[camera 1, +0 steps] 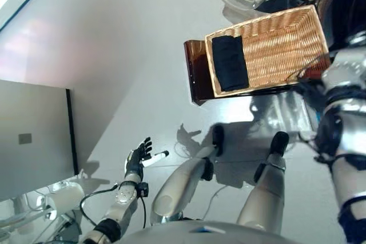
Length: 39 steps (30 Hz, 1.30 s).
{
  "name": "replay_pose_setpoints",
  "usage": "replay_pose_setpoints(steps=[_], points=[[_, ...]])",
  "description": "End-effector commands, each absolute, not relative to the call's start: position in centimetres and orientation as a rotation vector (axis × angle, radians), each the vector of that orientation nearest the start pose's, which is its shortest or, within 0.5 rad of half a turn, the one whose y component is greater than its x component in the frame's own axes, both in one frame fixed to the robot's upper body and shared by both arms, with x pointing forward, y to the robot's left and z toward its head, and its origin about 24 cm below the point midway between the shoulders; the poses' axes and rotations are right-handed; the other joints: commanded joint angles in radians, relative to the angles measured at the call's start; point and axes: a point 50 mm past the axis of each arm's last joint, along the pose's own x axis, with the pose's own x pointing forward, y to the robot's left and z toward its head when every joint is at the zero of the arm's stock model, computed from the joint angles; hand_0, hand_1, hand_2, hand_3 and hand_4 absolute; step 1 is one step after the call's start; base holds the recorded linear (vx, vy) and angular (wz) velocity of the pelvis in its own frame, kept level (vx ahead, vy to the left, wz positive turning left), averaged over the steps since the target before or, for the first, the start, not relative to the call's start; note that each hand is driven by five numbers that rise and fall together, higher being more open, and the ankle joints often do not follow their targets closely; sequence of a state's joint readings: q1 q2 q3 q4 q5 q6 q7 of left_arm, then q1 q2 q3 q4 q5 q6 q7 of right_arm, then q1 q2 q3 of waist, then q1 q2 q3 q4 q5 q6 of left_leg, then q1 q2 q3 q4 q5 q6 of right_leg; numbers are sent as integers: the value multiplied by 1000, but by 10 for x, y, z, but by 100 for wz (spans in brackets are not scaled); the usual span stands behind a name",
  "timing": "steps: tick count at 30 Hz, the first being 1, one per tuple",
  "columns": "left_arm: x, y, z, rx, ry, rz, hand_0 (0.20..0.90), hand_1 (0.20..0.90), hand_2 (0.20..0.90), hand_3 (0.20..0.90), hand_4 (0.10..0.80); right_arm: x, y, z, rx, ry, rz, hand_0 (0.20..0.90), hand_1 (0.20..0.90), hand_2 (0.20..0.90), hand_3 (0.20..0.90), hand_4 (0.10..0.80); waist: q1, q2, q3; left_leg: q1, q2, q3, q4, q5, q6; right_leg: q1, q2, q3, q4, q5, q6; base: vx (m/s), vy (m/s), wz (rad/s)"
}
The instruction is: Pick up the clothes and place them into the washing machine
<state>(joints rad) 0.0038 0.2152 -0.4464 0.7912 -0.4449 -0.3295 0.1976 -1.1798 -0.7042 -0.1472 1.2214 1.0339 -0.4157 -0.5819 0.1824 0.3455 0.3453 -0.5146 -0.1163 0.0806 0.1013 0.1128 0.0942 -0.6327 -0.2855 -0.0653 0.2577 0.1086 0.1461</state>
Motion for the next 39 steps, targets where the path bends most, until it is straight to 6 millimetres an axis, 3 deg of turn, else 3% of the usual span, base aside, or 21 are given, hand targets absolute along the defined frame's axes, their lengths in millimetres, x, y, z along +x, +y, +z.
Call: replay_pose_setpoints(steps=[1, 3, 4, 8, 12, 15, 17, 19, 22, 25, 26, 27, 30, 34, 39], points=[[191, 186, -93, 6, 467, 125, 900, 900, 900, 900, 800, 313, -369, 368, 555, -958, -906, 900, 900, 900, 900, 800, 1, -20, -47, -61, 17, -19, 79, -71, -100, 38, 43, -13, 58, -130, -58, 45, 40, -15], [192, 185, -92, -16, 461, 128, 900, 900, 900, 900, 800, 320, -366, 361, 523, -911, -884, 900, 900, 900, 900, 800, -3, -21, -47, -60, 17, -14, 79, -74, -99, 36, 45, -5, 55, -129, -59, 28, 34, -7], [191, 185, -93, -27, 466, 136, 900, 900, 900, 900, 800, 333, -362, 343, 511, -817, -874, 900, 900, 900, 900, 800, -5, -19, -47, -61, 17, -10, 81, -77, -98, 33, 45, -2, 55, -125, -59, 8, 21, -7], [191, 184, -93, -65, 464, 155, 900, 900, 900, 900, 800, 353, -354, 309, 509, -666, -856, 900, 900, 900, 900, 800, -8, -16, -41, -66, 20, -2, 84, -78, -97, 28, 47, 0, 54, -121, -63, -10, 5, -7], [189, 184, -95, -65, 475, 162, 900, 900, 900, 900, 800, 362, -347, 285, 519, -589, -836, 900, 900, 900, 900, 800, -10, -20, -33, -68, 21, -5, 90, -77, -97, 30, 49, -1, 57, -121, -65, -3, -2, -1], [190, 188, -96, -64, 483, 184, 900, 900, 900, 900, 800, 374, -334, 241, 476, -434, -816, 900, 900, 900, 900, 800, -11, -35, -18, -70, 24, -10, 99, -76, -97, 38, 52, -11, 61, -120, -68, -36, -40, -1], [189, 188, -97, -63, 486, 187, 900, 900, 900, 900, 800, 376, -330, 233, 482, -409, -802, 900, 900, 900, 900, 800, -12, -40, -15, -71, 24, -12, 101, -77, -96, 40, 53, -14, 60, -120, -69, -22, -32, 3], [189, 191, -98, -52, 491, 191, 900, 900, 900, 900, 800, 383, -316, 206, 414, -313, -762, 900, 900, 900, 900, 800, -13, -60, -2, -77, 30, -15, 114, -77, -96, 45, 57, -22, 66, -120, -73, -57, -66, 3], [189, 194, -98, -53, 495, 202, 900, 900, 900, 900, 800, 388, -297, 180, 364, -231, -709, 900, 900, 900, 900, 800, -15, -84, 15, -86, 34, -24, 133, -76, -94, 48, 59, -36, 76, -122, -76, -54, -57, 4], [189, 196, -98, -50, 496, 209, 900, 900, 900, 900, 800, 390, -285, 166, 318, -180, -678, 900, 900, 900, 900, 800, -13, -102, 27, -91, 35, -32, 145, -77, -95, 53, 60, -48, 80, -125, -79, -35, -46, 11], [190, 198, -99, -42, 500, 219, 900, 900, 900, 900, 800, 393, -268, 150, 282, -132, -633, 900, 900, 900, 900, 800, -11, -124, 37, -92, 38, -41, 151, -76, -95, 60, 63, -59, 82, -125, -81, 51, -94, 24], [191, 198, -98, -38, 498, 218, 900, 900, 900, 900, 800, 393, -264, 144, 290, -115, -625, 900, 900, 900, 900, 800, -8, -137, 37, -85, 36, -53, 158, -104, -100, 71, 64, -56, 89, -153, -75, 53, -85, 23], [193, 202, -96, -26, 490, 228, 900, 900, 900, 900, 800, 393, -249, 125, 248, -49, -583, 900, 900, 900, 900, 800, 5, -168, 50, -95, 37, -71, 172, -102, -101, 74, 64, -80, 100, -158, -80, -3, -59, 14], [201, 210, -89, -6, 454, 253, 900, 900, 900, 900, 800, 394, -225, 112, 219, -10, -517, 900, 900, 900, 900, 800, 27, -208, 70, -124, 38, -95, 197, -97, -104, 66, 66, -113, 126, -172, -87, -40, -58, 17], [207, 218, -82, 19, 423, 271, 900, 900, 900, 900, 800, 393, -213, 99, 209, 33, -493, 900, 900, 900, 900, 800, 51, -234, 87, -165, 34, -121, 232, -100, -106, 44, 61, -144, 169, -196, -94, -23, -33, 27]])
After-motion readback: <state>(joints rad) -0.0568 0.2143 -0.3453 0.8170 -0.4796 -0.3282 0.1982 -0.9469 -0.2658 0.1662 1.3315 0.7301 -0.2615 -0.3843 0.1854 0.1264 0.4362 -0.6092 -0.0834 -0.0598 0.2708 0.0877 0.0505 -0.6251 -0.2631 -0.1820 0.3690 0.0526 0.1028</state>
